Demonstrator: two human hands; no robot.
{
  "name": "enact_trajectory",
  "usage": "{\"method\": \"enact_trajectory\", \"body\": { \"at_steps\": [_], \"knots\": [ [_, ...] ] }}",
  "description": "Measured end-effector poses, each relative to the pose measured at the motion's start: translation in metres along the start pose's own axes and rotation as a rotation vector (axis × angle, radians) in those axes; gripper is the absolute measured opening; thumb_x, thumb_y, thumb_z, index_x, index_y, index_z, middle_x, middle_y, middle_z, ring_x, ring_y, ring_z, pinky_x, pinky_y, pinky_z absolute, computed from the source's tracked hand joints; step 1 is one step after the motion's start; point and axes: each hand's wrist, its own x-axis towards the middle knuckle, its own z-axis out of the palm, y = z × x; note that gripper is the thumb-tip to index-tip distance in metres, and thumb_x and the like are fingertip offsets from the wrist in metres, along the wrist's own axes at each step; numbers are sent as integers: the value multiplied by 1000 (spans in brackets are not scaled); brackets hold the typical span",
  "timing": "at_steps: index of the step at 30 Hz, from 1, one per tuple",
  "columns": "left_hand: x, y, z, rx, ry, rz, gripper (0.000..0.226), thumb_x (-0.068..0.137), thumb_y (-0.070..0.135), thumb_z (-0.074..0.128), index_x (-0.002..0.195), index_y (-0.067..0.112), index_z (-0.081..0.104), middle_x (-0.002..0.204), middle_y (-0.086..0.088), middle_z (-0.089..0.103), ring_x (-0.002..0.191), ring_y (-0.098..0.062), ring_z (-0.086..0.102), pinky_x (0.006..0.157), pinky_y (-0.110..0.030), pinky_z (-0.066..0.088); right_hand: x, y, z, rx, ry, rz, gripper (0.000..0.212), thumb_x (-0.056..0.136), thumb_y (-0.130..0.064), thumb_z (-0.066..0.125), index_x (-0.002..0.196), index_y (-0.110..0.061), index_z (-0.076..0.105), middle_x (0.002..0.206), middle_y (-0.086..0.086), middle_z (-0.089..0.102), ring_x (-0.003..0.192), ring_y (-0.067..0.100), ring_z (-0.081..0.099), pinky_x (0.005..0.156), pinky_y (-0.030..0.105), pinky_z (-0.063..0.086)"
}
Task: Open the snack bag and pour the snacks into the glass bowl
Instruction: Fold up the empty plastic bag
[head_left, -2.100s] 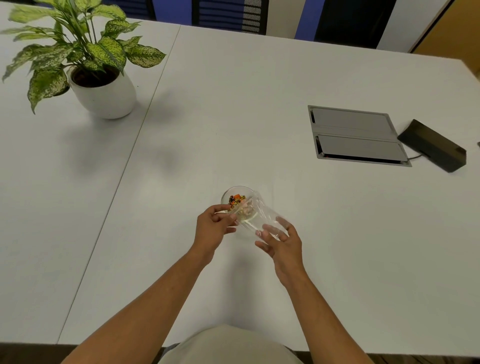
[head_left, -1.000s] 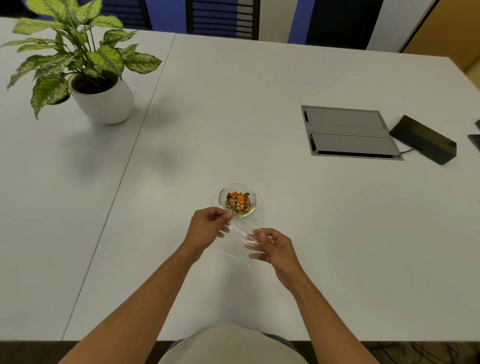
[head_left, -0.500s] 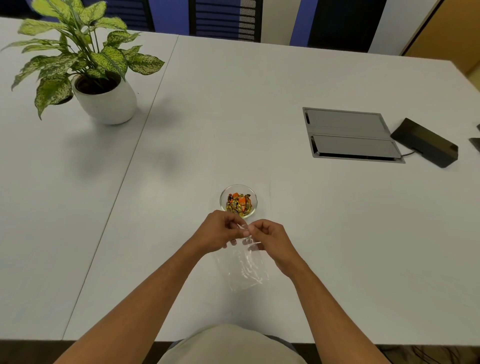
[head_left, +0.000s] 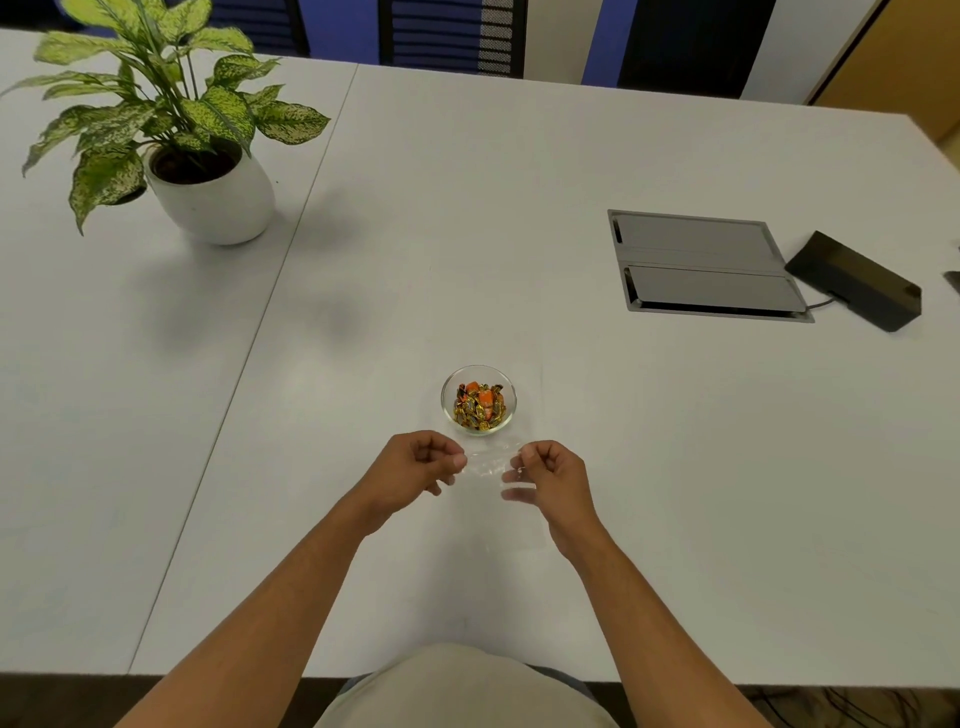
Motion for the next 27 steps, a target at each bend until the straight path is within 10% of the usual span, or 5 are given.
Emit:
{"method": "enact_trajectory", "body": {
  "at_steps": [27],
  "knots": [
    [-2, -6, 10, -162, 156, 6, 16, 93, 13, 63, 79, 11, 71, 70, -7, 73, 71, -20, 72, 72, -37, 63, -4, 2, 5, 80, -67, 86, 7, 91, -9, 68, 96, -5, 71, 90, 12, 74, 79, 23, 75, 62, 33, 61]
  ]
}}
